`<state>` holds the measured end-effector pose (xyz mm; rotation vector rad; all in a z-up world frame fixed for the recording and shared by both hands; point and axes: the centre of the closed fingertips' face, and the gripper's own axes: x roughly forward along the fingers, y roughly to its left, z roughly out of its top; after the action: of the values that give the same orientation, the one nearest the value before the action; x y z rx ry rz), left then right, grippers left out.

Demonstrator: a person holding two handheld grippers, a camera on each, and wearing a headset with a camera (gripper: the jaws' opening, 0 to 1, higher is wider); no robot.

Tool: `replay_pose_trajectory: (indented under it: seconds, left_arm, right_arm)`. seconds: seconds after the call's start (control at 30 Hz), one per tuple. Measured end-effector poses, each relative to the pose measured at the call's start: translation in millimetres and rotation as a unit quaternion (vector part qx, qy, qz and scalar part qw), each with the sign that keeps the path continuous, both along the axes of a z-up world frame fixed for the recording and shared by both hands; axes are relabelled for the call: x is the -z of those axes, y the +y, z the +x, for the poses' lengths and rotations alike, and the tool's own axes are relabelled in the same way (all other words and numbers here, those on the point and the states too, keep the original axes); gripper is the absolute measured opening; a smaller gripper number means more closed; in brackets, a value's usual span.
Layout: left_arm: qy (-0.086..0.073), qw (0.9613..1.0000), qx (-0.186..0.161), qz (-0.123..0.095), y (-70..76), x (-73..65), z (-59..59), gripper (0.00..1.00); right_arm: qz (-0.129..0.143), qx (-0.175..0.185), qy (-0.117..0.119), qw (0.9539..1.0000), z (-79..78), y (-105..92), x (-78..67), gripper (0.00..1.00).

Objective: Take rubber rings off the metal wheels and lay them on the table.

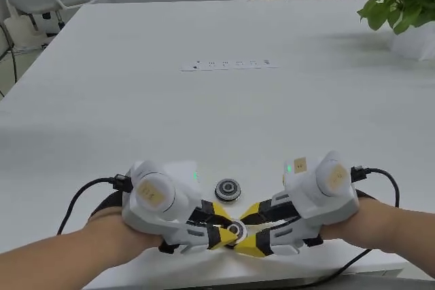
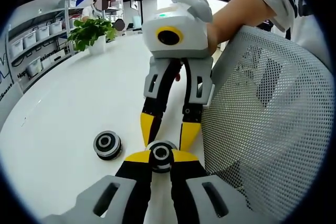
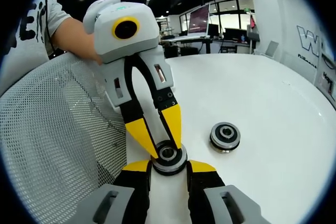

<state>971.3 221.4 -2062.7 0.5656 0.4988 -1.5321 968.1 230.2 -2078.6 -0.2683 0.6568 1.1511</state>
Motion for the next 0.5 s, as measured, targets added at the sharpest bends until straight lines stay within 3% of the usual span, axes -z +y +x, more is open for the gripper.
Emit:
replay_pose_trajectory:
  seconds: [0.33,0.5]
  left_arm:
    - [0.001,1.0,0.001,-0.002,0.2,0.0,0.2,0.07]
    - [0.001,1.0,0.001,-0.003,0.4,-0.1,0.4,0.07]
  right_arm:
    - [-0.002,0.002,0.0,1.0,-0.4,-2.1,-0.6,0.23]
    - [0.011,0.011,0.004,0.9999,1.8,-0.2,-3.1,0.26]
